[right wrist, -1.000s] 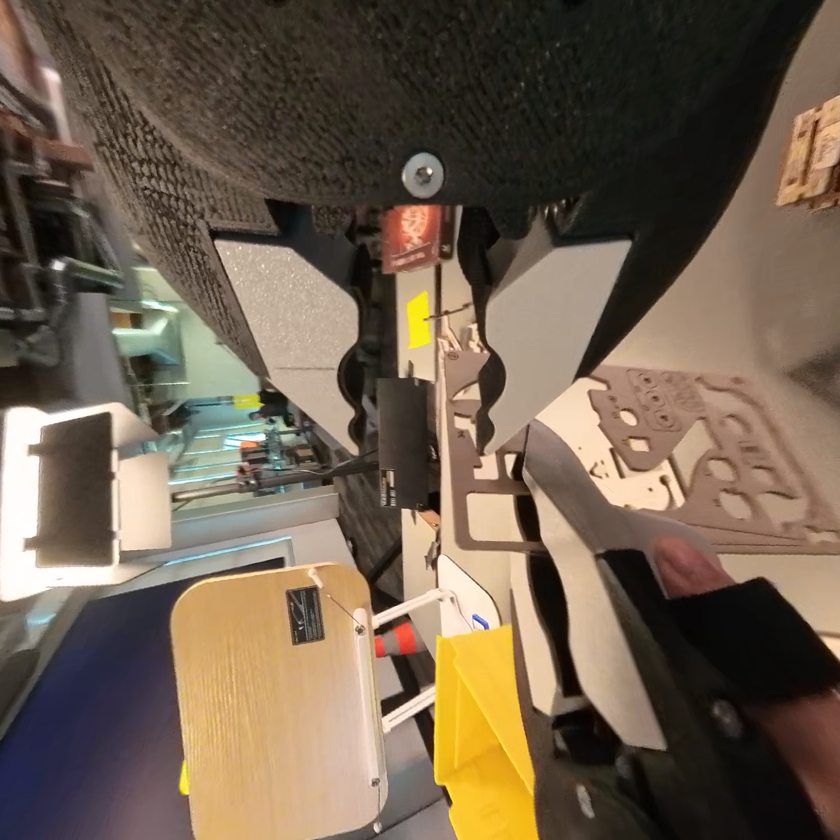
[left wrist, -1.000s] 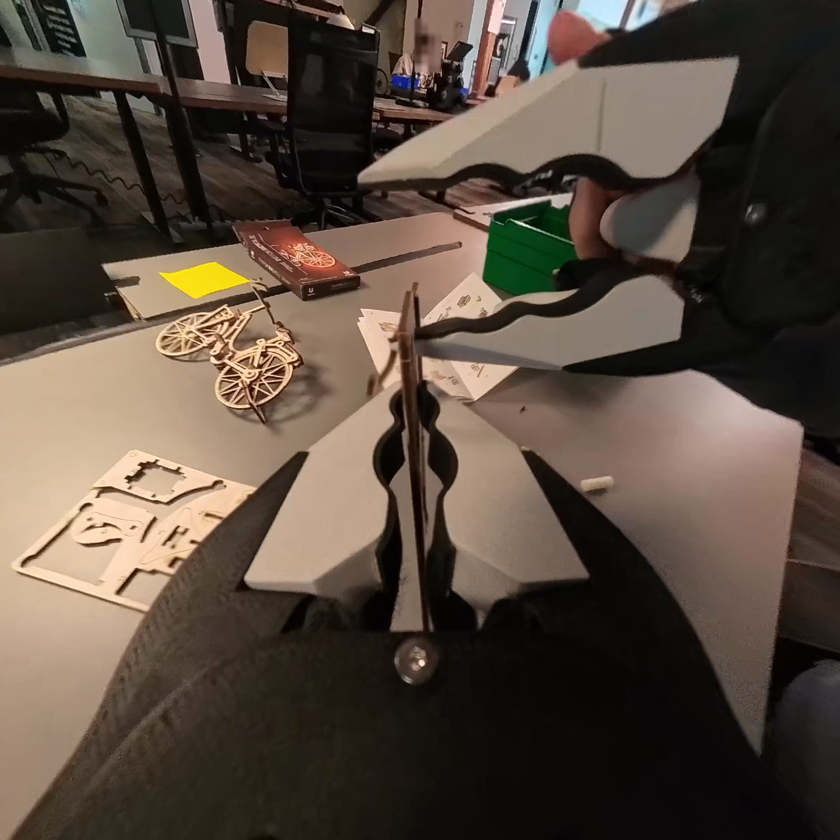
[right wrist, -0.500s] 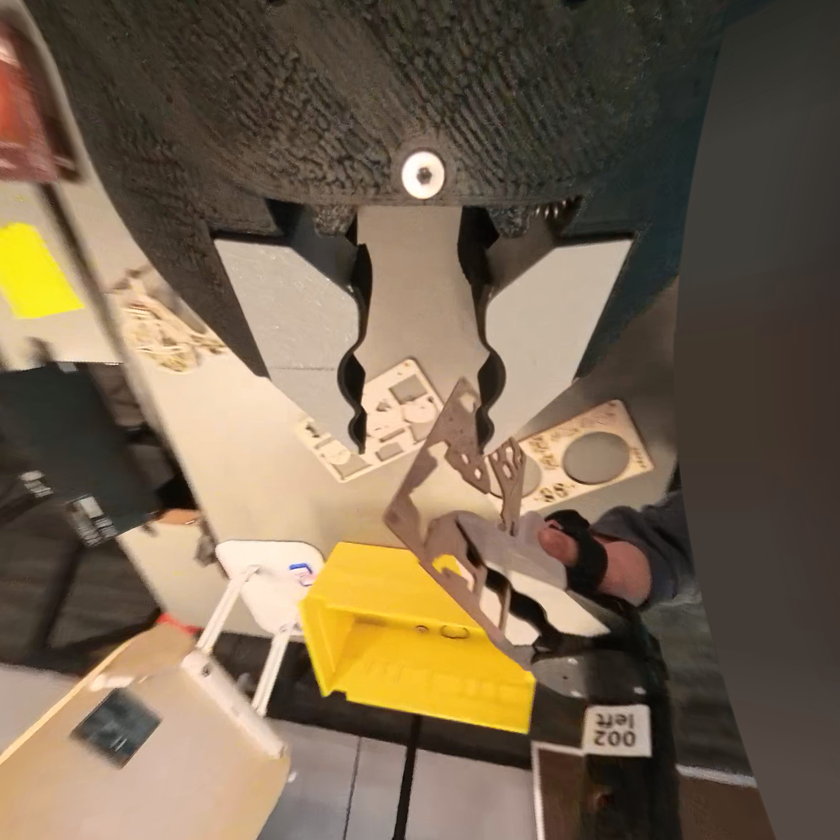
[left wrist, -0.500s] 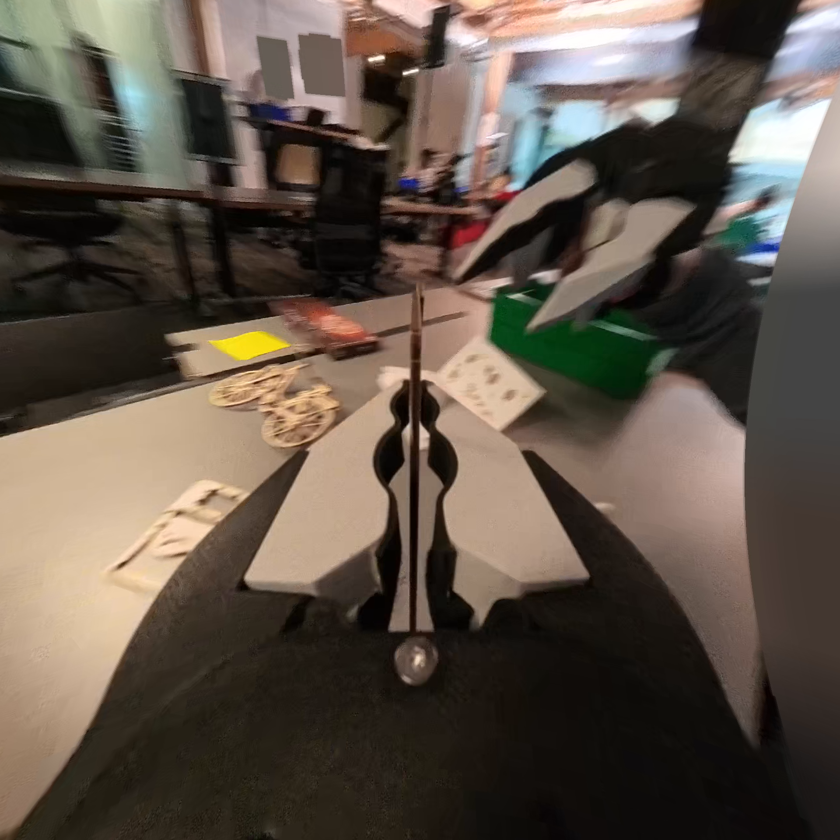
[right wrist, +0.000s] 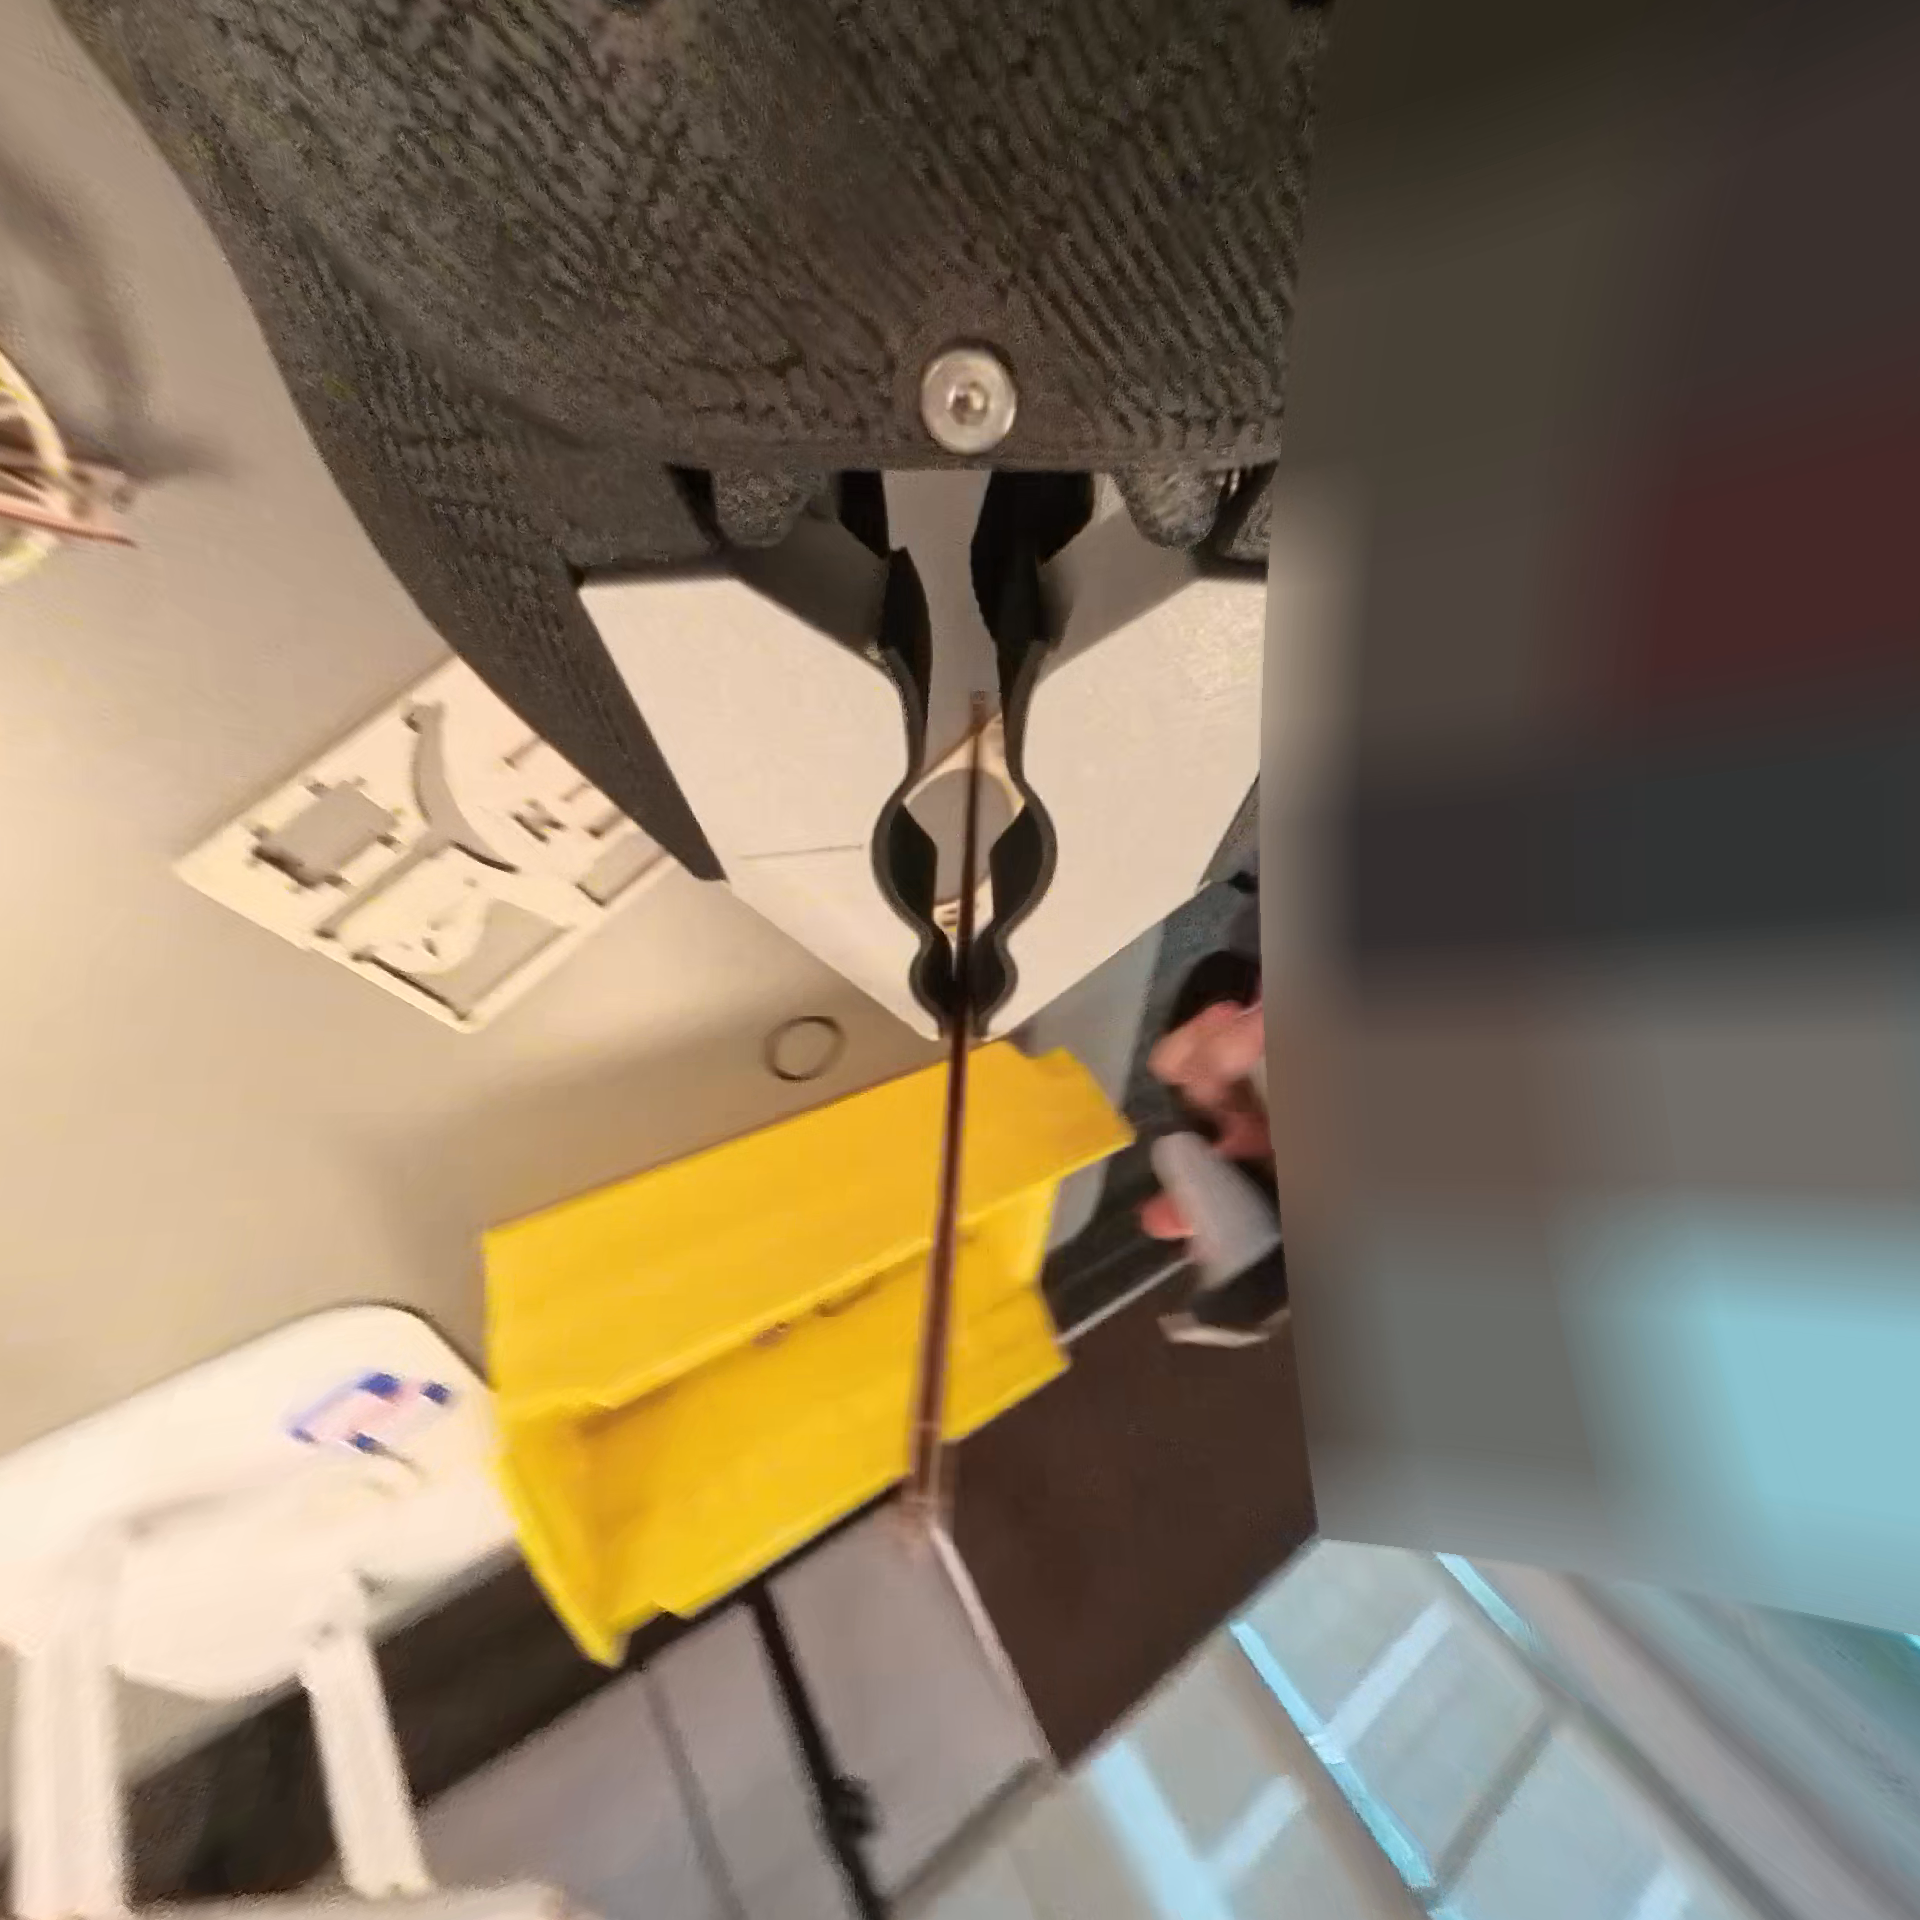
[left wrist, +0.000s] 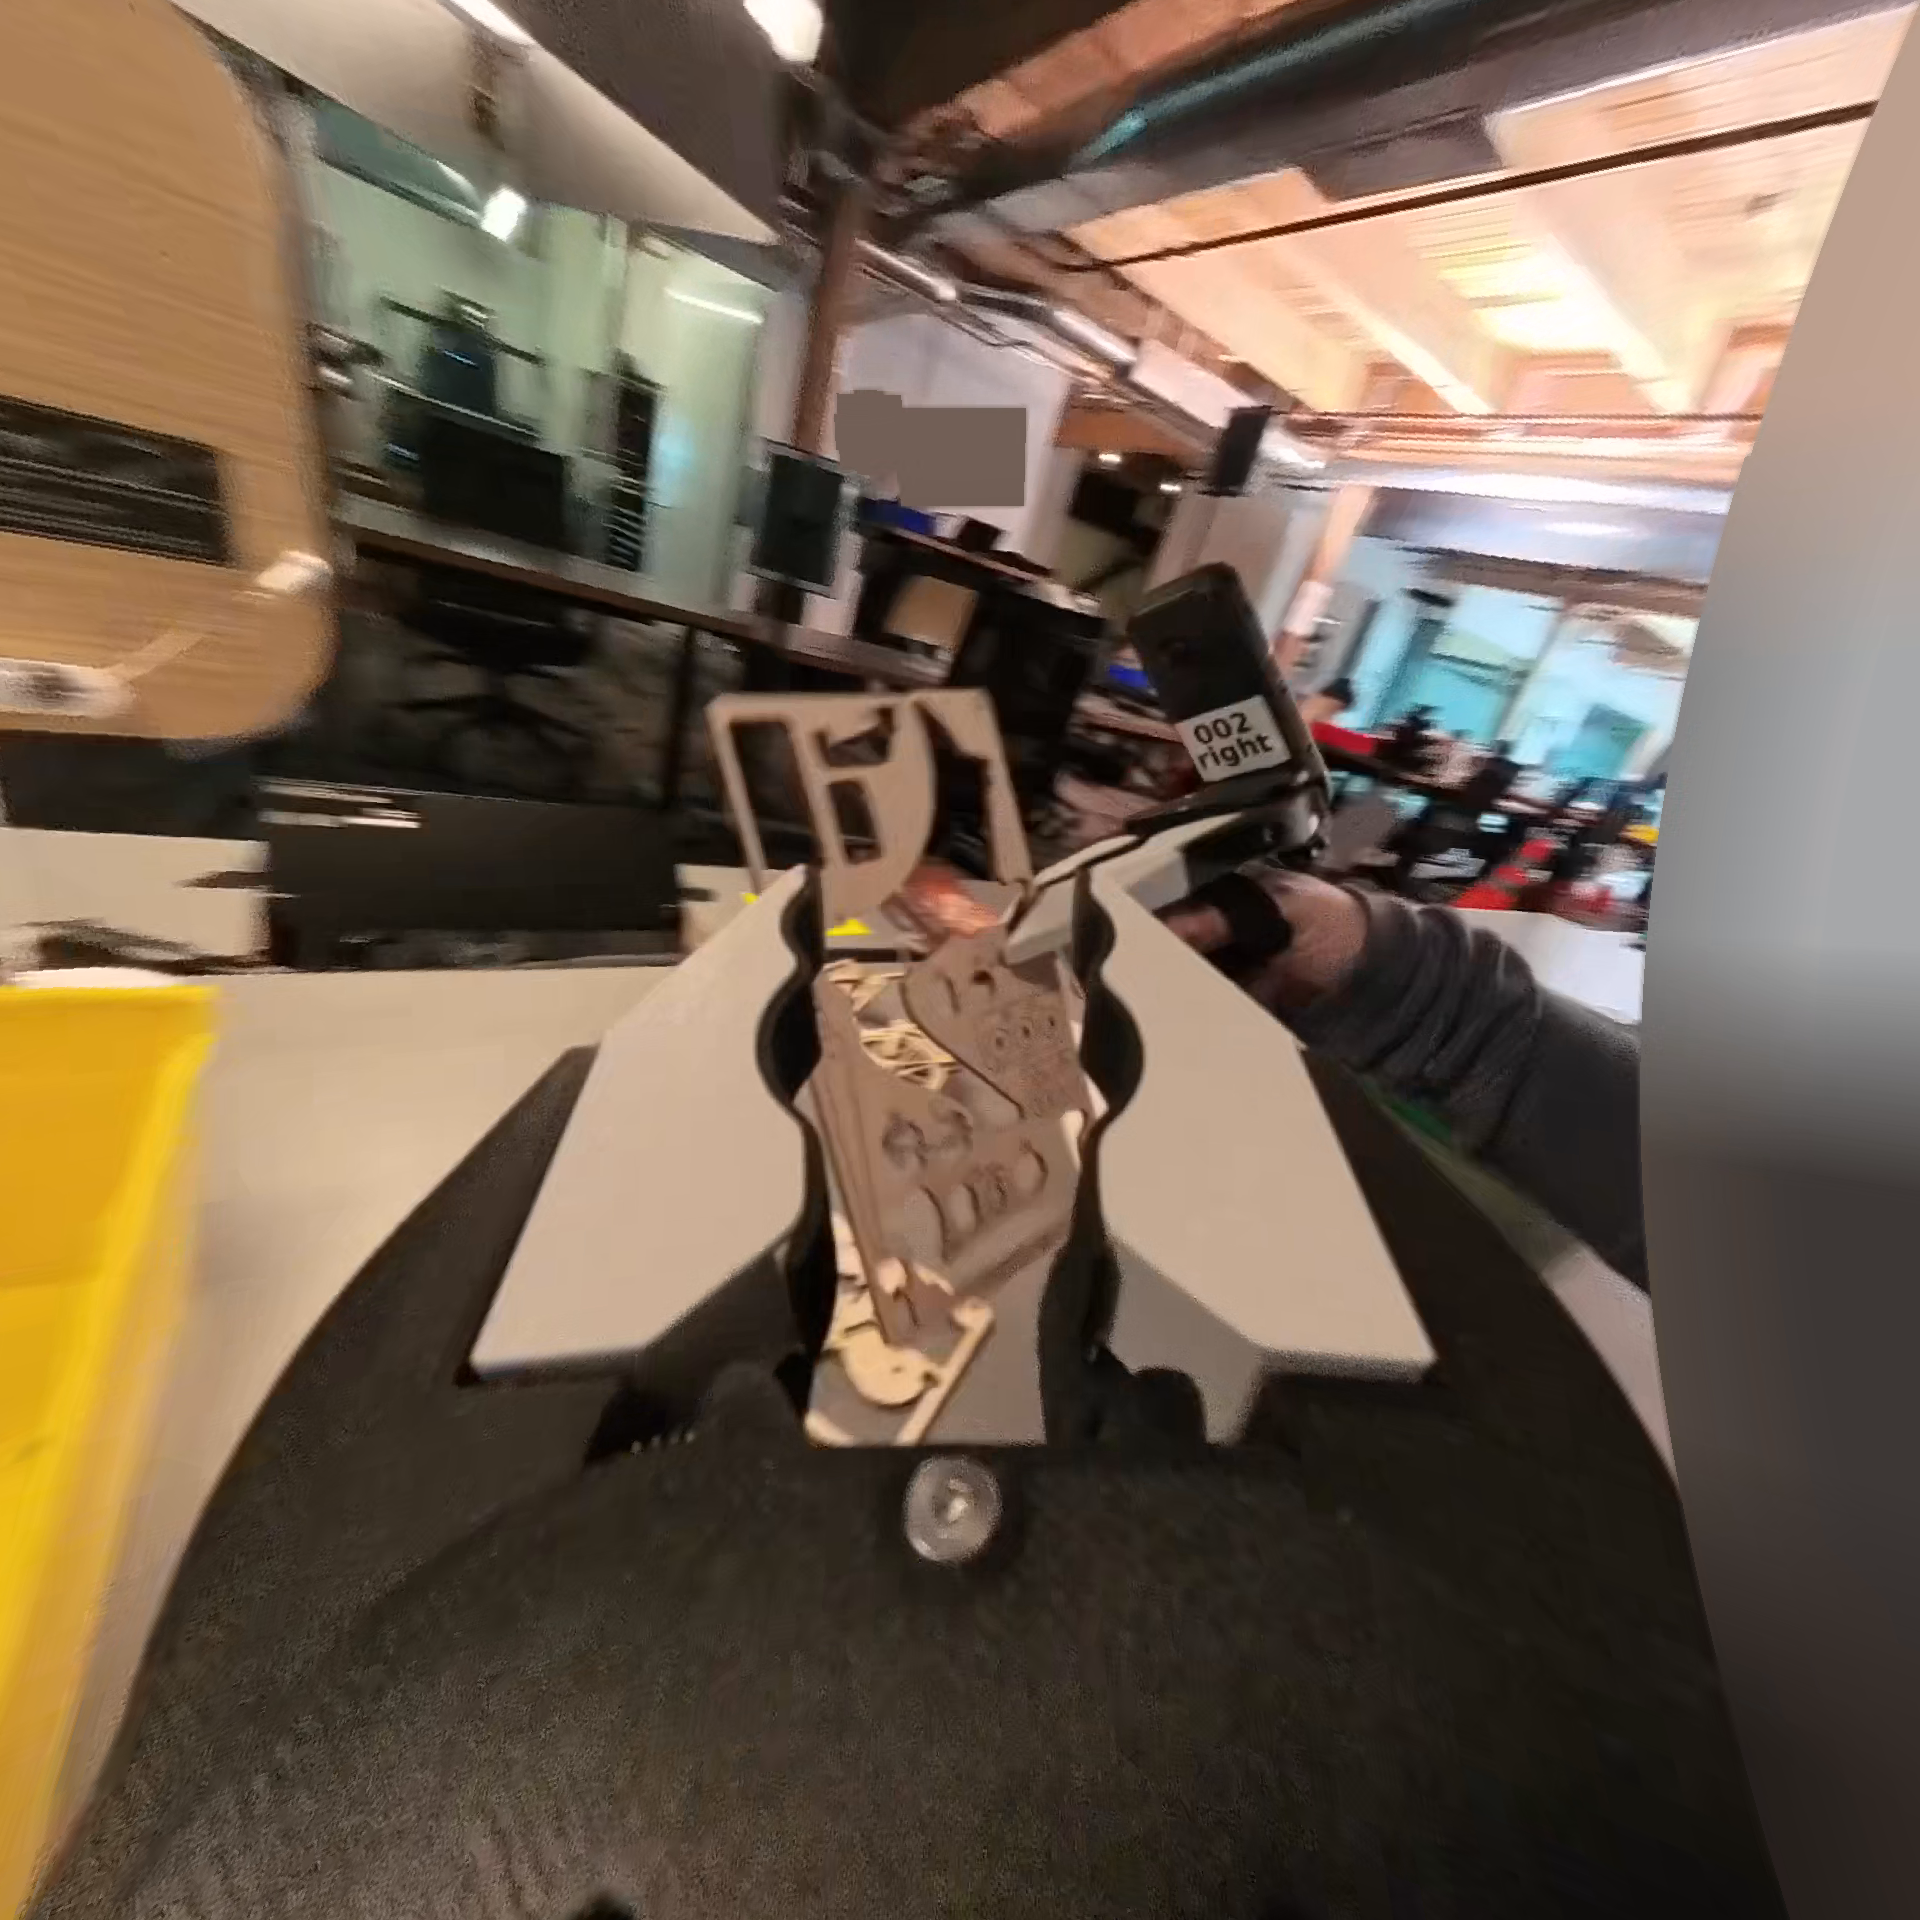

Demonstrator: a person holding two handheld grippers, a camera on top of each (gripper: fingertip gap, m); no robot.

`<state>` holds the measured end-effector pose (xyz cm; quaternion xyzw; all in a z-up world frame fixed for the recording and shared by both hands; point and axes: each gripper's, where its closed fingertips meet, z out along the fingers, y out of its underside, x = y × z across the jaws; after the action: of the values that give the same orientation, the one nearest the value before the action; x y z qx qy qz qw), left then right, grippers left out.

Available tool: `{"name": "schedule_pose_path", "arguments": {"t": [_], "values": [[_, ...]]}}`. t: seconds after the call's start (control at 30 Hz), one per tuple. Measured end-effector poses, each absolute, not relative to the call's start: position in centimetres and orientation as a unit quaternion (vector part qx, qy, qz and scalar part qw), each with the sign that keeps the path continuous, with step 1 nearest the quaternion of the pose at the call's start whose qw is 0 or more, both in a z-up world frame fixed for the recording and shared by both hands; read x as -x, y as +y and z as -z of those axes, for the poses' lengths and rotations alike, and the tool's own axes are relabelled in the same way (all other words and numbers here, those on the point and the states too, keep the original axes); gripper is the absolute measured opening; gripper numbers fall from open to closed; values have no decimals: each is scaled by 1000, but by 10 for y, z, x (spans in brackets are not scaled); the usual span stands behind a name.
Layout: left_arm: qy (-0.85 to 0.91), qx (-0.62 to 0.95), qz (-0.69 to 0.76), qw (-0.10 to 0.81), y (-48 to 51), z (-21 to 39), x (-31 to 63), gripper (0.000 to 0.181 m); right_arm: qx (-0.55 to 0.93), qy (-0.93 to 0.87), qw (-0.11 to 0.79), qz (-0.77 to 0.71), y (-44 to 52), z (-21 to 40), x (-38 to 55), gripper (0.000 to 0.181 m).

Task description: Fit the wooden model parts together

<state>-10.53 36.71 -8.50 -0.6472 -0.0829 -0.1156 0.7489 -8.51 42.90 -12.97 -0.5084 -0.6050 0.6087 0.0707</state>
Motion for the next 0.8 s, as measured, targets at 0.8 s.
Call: {"name": "schedule_pose_path", "arguments": {"t": [0.8], "values": [[-132, 673, 11, 728, 266, 173, 108, 36, 499, -849, 61, -164, 445, 302, 87, 14]]}}
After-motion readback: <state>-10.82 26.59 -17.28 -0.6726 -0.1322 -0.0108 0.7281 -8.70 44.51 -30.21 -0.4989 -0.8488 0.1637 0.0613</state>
